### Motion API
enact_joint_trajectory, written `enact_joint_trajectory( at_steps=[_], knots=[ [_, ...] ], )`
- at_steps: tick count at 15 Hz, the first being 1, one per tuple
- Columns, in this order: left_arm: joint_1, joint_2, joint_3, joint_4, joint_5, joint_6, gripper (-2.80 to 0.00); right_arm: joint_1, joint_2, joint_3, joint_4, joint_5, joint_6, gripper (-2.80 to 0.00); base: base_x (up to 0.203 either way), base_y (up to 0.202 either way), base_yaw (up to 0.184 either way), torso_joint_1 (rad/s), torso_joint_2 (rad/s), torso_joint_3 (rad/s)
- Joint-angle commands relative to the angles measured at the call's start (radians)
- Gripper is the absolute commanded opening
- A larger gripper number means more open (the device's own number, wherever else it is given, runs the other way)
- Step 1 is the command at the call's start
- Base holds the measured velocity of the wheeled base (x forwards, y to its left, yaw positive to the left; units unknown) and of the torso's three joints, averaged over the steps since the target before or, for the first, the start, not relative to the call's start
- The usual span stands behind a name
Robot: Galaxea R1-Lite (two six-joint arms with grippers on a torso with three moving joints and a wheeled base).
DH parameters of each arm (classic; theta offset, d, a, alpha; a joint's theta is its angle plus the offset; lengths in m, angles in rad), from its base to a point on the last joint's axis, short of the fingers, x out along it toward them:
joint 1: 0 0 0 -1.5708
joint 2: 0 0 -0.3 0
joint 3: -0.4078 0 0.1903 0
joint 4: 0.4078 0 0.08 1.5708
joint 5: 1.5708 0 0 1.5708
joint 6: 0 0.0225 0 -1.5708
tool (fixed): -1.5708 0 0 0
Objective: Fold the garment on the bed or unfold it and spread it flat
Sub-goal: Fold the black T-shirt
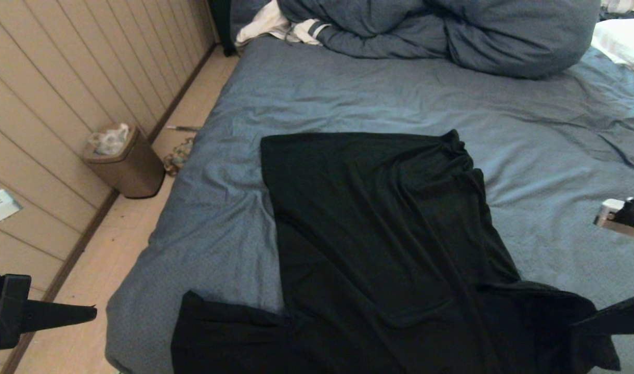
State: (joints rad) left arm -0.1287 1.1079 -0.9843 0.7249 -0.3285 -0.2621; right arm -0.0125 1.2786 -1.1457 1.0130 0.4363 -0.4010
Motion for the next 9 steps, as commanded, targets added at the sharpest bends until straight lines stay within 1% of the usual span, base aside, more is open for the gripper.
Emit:
enact_joint_trajectory(
  at_steps=[1, 3, 4, 5, 7, 9],
  knots=[
    [0.0, -0.002, 0.005, 0.005, -0.003, -0.003, -2.8, 0.114, 0.017, 0.012, 0.004, -0.019, 0.009, -2.8, 0.0, 0.0, 0.0, 0.0, 0.0, 0.0],
    [0.0, -0.008, 0.018, 0.004, -0.006, -0.003, -2.8, 0.18, 0.063, 0.025, -0.001, -0.046, 0.026, -2.8, 0.0, 0.0, 0.0, 0.0, 0.0, 0.0],
    [0.0, -0.012, 0.026, 0.004, -0.007, -0.003, -2.8, 0.194, 0.084, 0.029, -0.002, -0.05, 0.032, -2.8, 0.0, 0.0, 0.0, 0.0, 0.0, 0.0],
    [-0.001, -0.014, 0.031, 0.004, -0.008, -0.003, -2.8, 0.202, 0.106, 0.033, -0.004, -0.055, 0.034, -2.8, 0.0, 0.0, 0.0, 0.0, 0.0, 0.0],
    [-0.002, -0.014, 0.042, 0.002, -0.01, -0.003, -2.8, 0.209, 0.134, 0.044, -0.005, -0.092, 0.03, -2.8, 0.0, 0.0, 0.0, 0.0, 0.0, 0.0],
    [-0.001, -0.014, 0.045, 0.002, -0.022, -0.003, -2.8, 0.221, 0.145, 0.049, -0.006, -0.096, 0.03, -2.8, 0.0, 0.0, 0.0, 0.0, 0.0, 0.0]
  ],
)
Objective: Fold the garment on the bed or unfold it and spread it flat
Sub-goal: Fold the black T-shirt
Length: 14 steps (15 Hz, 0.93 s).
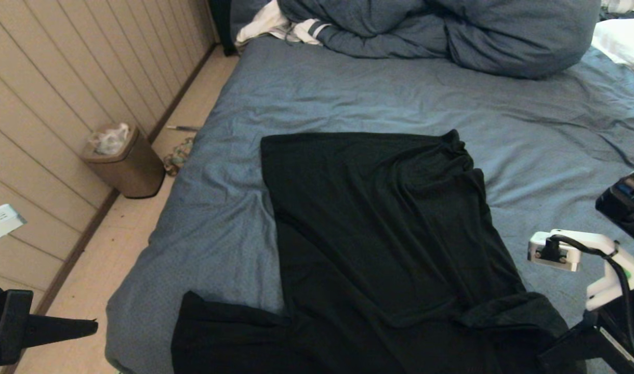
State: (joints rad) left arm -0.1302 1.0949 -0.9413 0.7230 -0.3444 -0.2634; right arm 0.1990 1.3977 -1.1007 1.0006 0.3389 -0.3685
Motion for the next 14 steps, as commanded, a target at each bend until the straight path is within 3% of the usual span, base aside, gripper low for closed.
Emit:
enact_joint_trajectory(
  at_steps=[1, 2, 3, 7, 14],
  knots=[
    [0.001, 0.0, 0.003, 0.004, -0.013, -0.002, -2.8, 0.024, 0.035, 0.008, 0.007, 0.0, -0.003, -2.8, 0.0, 0.0, 0.0, 0.0, 0.0, 0.0],
    [0.0, -0.001, 0.003, 0.004, -0.019, -0.002, -2.8, 0.038, 0.04, 0.018, 0.005, -0.005, -0.001, -2.8, 0.0, 0.0, 0.0, 0.0, 0.0, 0.0],
    [0.001, 0.0, 0.003, 0.004, -0.019, -0.002, -2.8, 0.055, 0.041, 0.025, 0.0, -0.018, 0.0, 0.0, 0.0, 0.0, 0.0, 0.0, 0.0, 0.0],
    [0.001, -0.003, 0.01, -0.007, -0.019, -0.002, -2.8, 0.092, -0.005, 0.055, 0.0, -0.029, -0.008, 0.0, 0.0, 0.0, 0.0, 0.0, 0.0, 0.0],
    [0.001, 0.005, 0.015, -0.027, -0.033, -0.002, -2.8, 0.072, 0.004, 0.017, -0.008, -0.044, -0.006, 0.0, 0.0, 0.0, 0.0, 0.0, 0.0, 0.0]
  ],
)
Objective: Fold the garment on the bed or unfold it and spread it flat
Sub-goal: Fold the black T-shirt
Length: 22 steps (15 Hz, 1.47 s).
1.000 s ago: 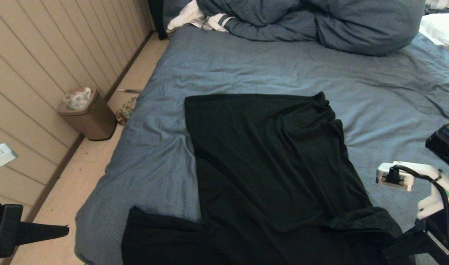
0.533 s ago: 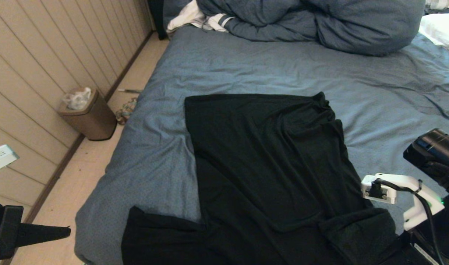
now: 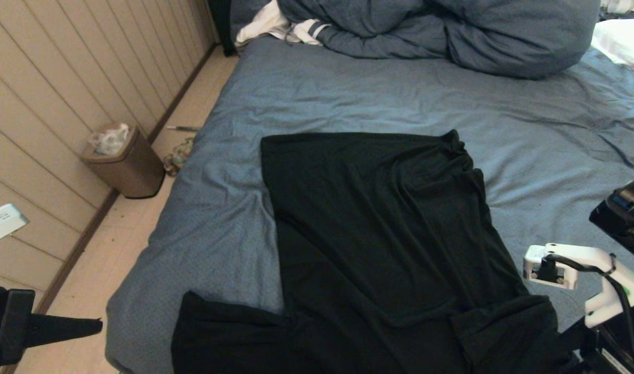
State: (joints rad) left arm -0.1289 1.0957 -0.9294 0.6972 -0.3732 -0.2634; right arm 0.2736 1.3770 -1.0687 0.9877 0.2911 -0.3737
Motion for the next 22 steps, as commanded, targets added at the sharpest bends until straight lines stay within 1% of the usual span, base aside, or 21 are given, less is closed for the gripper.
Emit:
enact_joint_trajectory(
  at_steps=[1, 2, 4, 5, 6, 9, 11, 12, 15, 16, 17, 20, 22],
  knots=[
    [-0.001, 0.006, 0.004, -0.012, -0.004, -0.001, -2.8, -0.005, 0.043, -0.028, 0.005, 0.005, 0.012, -2.4, 0.0, 0.0, 0.0, 0.0, 0.0, 0.0],
    [-0.001, 0.009, 0.005, -0.018, -0.004, 0.0, -2.8, -0.007, 0.056, -0.034, -0.01, 0.004, 0.045, -2.8, 0.0, 0.0, 0.0, 0.0, 0.0, 0.0],
    [-0.001, 0.016, 0.007, -0.016, -0.006, 0.003, -2.8, -0.011, 0.061, -0.048, -0.097, 0.004, 0.126, -2.8, 0.0, 0.0, 0.0, 0.0, 0.0, 0.0],
    [-0.008, 0.018, 0.021, -0.018, -0.012, 0.004, -2.8, -0.023, 0.057, -0.057, -0.146, 0.005, 0.177, -2.8, 0.0, 0.0, 0.0, 0.0, 0.0, 0.0],
    [-0.013, 0.017, 0.042, -0.019, -0.017, 0.006, -2.8, -0.045, 0.054, -0.075, -0.171, 0.005, 0.203, -2.8, 0.0, 0.0, 0.0, 0.0, 0.0, 0.0],
    [-0.014, 0.009, 0.146, -0.019, -0.016, 0.013, -2.8, -0.162, 0.059, -0.161, -0.176, 0.019, 0.223, -2.8, 0.0, 0.0, 0.0, 0.0, 0.0, 0.0],
    [-0.014, 0.006, 0.226, -0.038, -0.014, 0.015, -2.8, -0.192, 0.06, -0.209, -0.175, 0.023, 0.254, -2.8, 0.0, 0.0, 0.0, 0.0, 0.0, 0.0],
    [-0.014, 0.012, 0.265, -0.093, -0.011, 0.015, -2.8, -0.199, 0.064, -0.222, -0.175, 0.022, 0.265, -2.8, 0.0, 0.0, 0.0, 0.0, 0.0, 0.0],
    [-0.015, 0.065, 0.362, -0.38, -0.011, 0.016, -2.8, -0.209, 0.065, -0.236, -0.174, 0.022, 0.277, -2.8, 0.0, 0.0, 0.0, 0.0, 0.0, 0.0],
    [-0.015, 0.094, 0.384, -0.462, -0.01, 0.016, -2.8, -0.209, 0.064, -0.243, -0.173, 0.02, 0.283, -2.8, 0.0, 0.0, 0.0, 0.0, 0.0, 0.0],
    [-0.015, 0.12, 0.398, -0.52, -0.008, 0.015, -2.8, -0.209, 0.064, -0.253, -0.173, 0.019, 0.295, -2.8, 0.0, 0.0, 0.0, 0.0, 0.0, 0.0],
    [-0.016, 0.191, 0.403, -0.596, -0.014, 0.022, -2.8, -0.211, 0.069, -0.264, -0.173, 0.017, 0.3, -2.8, 0.0, 0.0, 0.0, 0.0, 0.0, 0.0],
    [-0.017, 0.234, 0.403, -0.666, -0.016, 0.03, -2.8, -0.212, 0.077, -0.272, -0.173, 0.016, 0.3, -2.8, 0.0, 0.0, 0.0, 0.0, 0.0, 0.0]
  ],
)
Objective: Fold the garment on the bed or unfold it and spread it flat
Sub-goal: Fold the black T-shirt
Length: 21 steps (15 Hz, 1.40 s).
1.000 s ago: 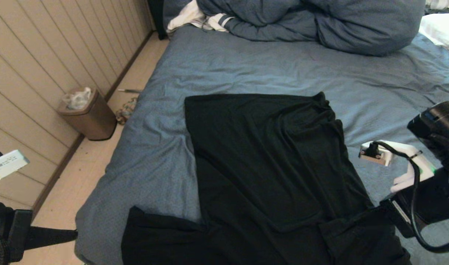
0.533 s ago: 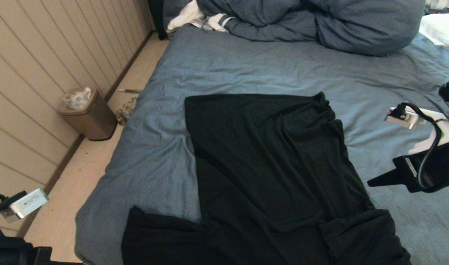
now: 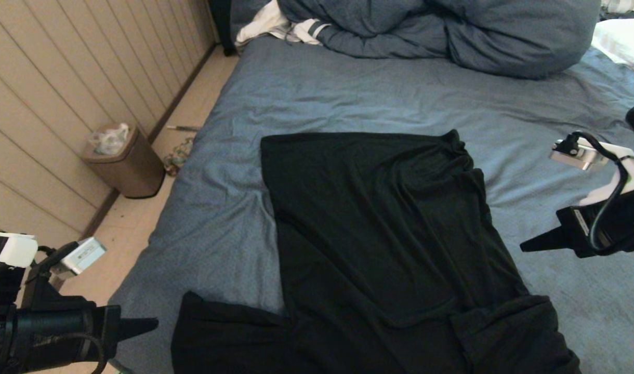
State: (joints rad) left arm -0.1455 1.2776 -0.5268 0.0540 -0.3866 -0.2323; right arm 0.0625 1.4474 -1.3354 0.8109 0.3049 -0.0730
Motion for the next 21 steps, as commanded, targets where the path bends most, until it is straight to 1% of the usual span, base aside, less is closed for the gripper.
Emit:
enact_joint_trajectory(
  at_steps=[1, 4, 7, 10, 11, 13, 14, 15, 19, 21],
  knots=[
    [-0.002, 0.067, -0.003, -0.033, -0.002, 0.0, 0.0, -0.001, 0.013, -0.007, 0.002, 0.002, -0.001, -2.8, 0.0, 0.0, 0.0, 0.0, 0.0, 0.0],
    [-0.013, 0.118, -0.012, -0.045, -0.002, 0.0, 0.0, 0.0, 0.03, -0.007, -0.004, 0.005, 0.001, -2.8, 0.0, 0.0, 0.0, 0.0, 0.0, 0.0],
    [-0.023, 0.193, -0.013, -0.131, -0.01, 0.0, 0.0, 0.0, 0.034, -0.011, -0.004, 0.005, 0.002, -2.8, 0.0, 0.0, 0.0, 0.0, 0.0, 0.0],
    [-0.074, 0.279, -0.013, -0.209, -0.006, -0.003, 0.0, -0.018, 0.032, -0.006, -0.004, 0.007, 0.0, -2.8, 0.0, 0.0, 0.0, 0.0, 0.0, 0.0],
    [-0.089, 0.293, -0.015, -0.219, -0.004, -0.005, 0.0, -0.024, 0.031, -0.004, -0.004, 0.008, -0.001, -2.8, 0.0, 0.0, 0.0, 0.0, 0.0, 0.0],
    [-0.097, 0.298, -0.024, -0.22, -0.005, -0.007, 0.0, -0.04, 0.031, 0.0, -0.005, 0.01, 0.0, -2.8, 0.0, 0.0, 0.0, 0.0, 0.0, 0.0],
    [-0.1, 0.297, -0.025, -0.218, -0.005, -0.007, -1.09, -0.053, 0.03, 0.001, -0.006, 0.011, -0.003, -2.8, 0.0, 0.0, 0.0, 0.0, 0.0, 0.0],
    [-0.109, 0.296, -0.025, -0.218, -0.003, -0.008, -2.8, -0.055, 0.03, 0.002, -0.006, 0.011, -0.002, -2.8, 0.0, 0.0, 0.0, 0.0, 0.0, 0.0],
    [-0.14, 0.281, -0.025, -0.217, 0.002, -0.025, -2.8, -0.067, 0.028, 0.005, -0.004, 0.03, -0.005, -2.8, 0.0, 0.0, 0.0, 0.0, 0.0, 0.0],
    [-0.144, 0.261, -0.022, -0.209, 0.004, -0.029, -2.8, -0.069, 0.025, 0.007, -0.004, 0.03, -0.004, -2.8, 0.0, 0.0, 0.0, 0.0, 0.0, 0.0]
  ],
)
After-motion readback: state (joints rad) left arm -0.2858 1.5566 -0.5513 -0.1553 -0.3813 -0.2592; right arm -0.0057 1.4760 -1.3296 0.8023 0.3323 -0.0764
